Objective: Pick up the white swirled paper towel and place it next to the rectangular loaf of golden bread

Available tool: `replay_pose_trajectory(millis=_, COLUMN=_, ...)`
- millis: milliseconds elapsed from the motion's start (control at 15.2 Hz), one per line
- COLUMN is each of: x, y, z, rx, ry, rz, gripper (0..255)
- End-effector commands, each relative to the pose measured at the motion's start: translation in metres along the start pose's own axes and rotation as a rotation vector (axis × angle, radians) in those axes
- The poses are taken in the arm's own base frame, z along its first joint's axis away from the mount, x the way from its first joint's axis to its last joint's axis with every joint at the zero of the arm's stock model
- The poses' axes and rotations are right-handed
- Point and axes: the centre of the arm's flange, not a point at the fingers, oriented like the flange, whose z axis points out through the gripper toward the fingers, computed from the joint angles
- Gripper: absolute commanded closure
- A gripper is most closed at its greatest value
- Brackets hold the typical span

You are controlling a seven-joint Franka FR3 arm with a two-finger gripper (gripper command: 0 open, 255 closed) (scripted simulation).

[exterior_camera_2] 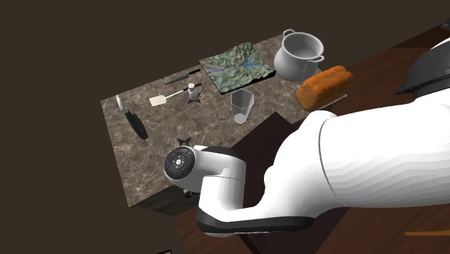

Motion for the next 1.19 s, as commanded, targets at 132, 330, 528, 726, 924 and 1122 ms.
replay_pose_trajectory(millis=132, x=0.001, y=0.0, z=0.002, rx=0.001, ry=0.0, rz=0.0, gripper=0)
replay_pose_trajectory(millis=330, x=0.001, y=0.0, z=0.002, rx=0.001, ry=0.0, rz=0.0, gripper=0)
replay_pose_trajectory(millis=528, x=0.001, y=0.0, z=0.002, rx=0.001, ry=0.0, rz=0.0, gripper=255)
replay_pose_trajectory(millis=726, x=0.001, y=0.0, z=0.002, rx=0.001, ry=0.0, rz=0.0, gripper=255)
replay_pose_trajectory(millis=924, x=0.001, y=0.0, z=0.002, rx=0.001, ry=0.0, rz=0.0, gripper=255)
replay_pose_trajectory(millis=1122, x=0.017, y=-0.008, z=0.003, rx=-0.043, ry=-0.018, rz=0.054, gripper=0)
